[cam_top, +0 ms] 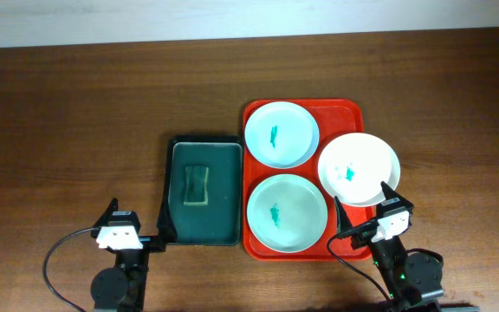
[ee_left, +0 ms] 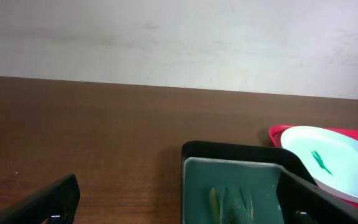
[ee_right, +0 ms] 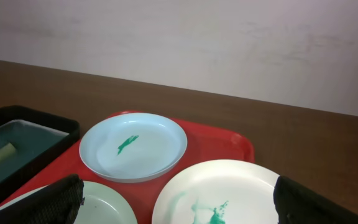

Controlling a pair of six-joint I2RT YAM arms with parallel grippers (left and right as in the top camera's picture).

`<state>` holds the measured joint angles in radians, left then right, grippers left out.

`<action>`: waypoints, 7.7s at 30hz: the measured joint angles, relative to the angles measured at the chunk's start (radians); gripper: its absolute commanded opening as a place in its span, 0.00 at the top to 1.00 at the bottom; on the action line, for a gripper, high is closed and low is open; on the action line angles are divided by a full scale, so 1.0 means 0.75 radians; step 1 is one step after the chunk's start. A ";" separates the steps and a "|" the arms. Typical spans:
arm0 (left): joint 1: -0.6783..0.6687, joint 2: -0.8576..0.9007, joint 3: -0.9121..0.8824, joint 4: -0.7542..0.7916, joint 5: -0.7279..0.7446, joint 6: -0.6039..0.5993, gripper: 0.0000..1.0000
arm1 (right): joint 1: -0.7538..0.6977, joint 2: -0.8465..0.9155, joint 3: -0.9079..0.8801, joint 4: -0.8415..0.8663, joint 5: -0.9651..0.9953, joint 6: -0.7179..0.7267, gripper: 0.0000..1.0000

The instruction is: Clean dirty plates on tray and stack at the side

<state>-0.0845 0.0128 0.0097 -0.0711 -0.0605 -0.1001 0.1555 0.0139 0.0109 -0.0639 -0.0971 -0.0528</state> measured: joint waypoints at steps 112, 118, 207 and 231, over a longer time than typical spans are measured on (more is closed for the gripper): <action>-0.227 2.192 1.815 -1.442 0.415 -0.135 1.00 | 0.039 2.297 1.262 -0.980 -0.282 0.525 0.84; -0.262 2.192 1.815 -1.397 0.452 -0.135 1.00 | 0.073 2.307 1.262 -0.952 -0.231 0.639 0.96; -0.754 2.862 2.212 -1.413 0.118 -0.389 1.00 | 0.074 2.307 1.271 -0.990 -0.225 0.689 0.96; -0.366 2.345 1.785 -1.411 0.072 -0.316 0.04 | 0.074 2.307 1.291 -1.048 -0.212 0.608 0.96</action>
<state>-0.3592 1.7714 1.3483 -1.1294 -0.0063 -0.3370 0.2111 1.7439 0.9791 -0.8497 -0.2562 0.4030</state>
